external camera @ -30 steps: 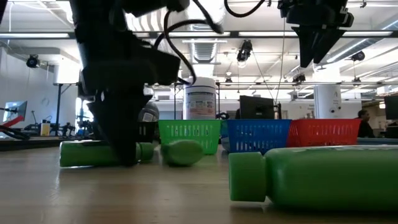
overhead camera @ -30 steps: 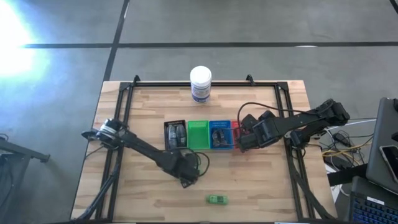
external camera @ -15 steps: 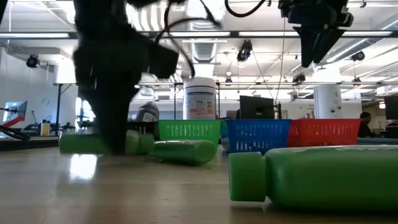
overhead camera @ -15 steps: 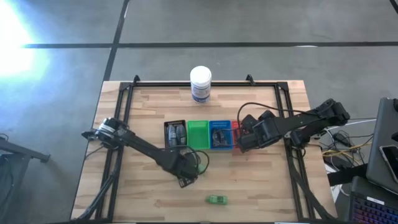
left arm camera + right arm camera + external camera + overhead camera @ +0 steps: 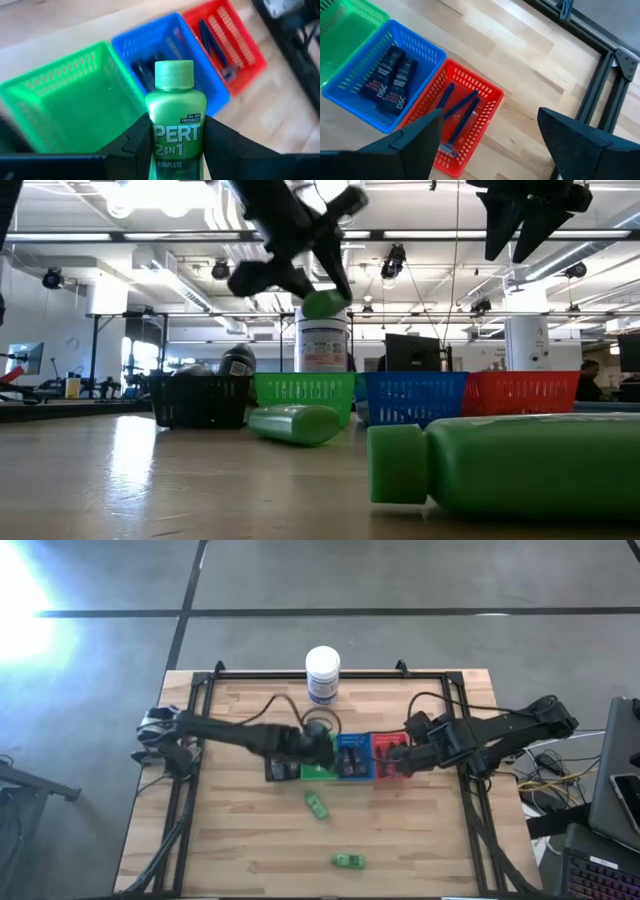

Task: Pick & Place Travel size toiletries
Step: Put the green shampoo into the green bin

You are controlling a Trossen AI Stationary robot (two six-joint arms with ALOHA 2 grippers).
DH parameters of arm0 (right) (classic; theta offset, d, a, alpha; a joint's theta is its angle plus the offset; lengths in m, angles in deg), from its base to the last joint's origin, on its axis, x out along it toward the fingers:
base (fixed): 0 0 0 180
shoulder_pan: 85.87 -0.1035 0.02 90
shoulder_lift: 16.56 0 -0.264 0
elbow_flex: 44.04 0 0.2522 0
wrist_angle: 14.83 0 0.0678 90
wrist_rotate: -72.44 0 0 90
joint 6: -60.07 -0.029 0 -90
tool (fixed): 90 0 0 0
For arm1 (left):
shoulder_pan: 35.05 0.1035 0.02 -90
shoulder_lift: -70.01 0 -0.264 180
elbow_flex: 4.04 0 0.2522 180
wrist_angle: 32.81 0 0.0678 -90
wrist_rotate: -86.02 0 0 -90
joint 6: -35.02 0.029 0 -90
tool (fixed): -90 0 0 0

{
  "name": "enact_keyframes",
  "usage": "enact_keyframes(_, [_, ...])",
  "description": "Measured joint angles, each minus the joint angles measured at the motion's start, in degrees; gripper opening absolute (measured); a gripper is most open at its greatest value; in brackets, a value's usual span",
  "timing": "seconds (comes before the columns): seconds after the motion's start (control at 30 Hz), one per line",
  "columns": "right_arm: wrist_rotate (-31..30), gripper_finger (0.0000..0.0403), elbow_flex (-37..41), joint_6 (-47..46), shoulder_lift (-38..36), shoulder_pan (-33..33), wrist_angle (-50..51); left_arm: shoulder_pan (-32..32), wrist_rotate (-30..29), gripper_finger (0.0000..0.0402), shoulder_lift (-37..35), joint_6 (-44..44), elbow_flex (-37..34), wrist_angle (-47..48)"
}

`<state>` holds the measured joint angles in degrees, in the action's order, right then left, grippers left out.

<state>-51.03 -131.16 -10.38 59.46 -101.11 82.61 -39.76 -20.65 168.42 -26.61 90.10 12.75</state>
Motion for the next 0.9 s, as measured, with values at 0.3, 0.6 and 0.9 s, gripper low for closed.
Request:
enact_keyframes(0.3, [0.71,0.0352,0.99,-0.31,0.73,-0.14,-0.08,5.49,1.75,0.0161,1.54,-4.88,-3.64,0.15])
enact_keyframes(0.6, [2.03,0.0355,1.73,1.81,0.73,-0.19,-1.06,5.74,0.03,0.0216,1.54,-6.14,-5.67,0.74])
enact_keyframes(0.9, [2.25,0.0343,2.41,2.96,0.75,-2.51,-1.8,1.06,10.59,0.0241,-2.15,26.14,-2.9,-1.44])
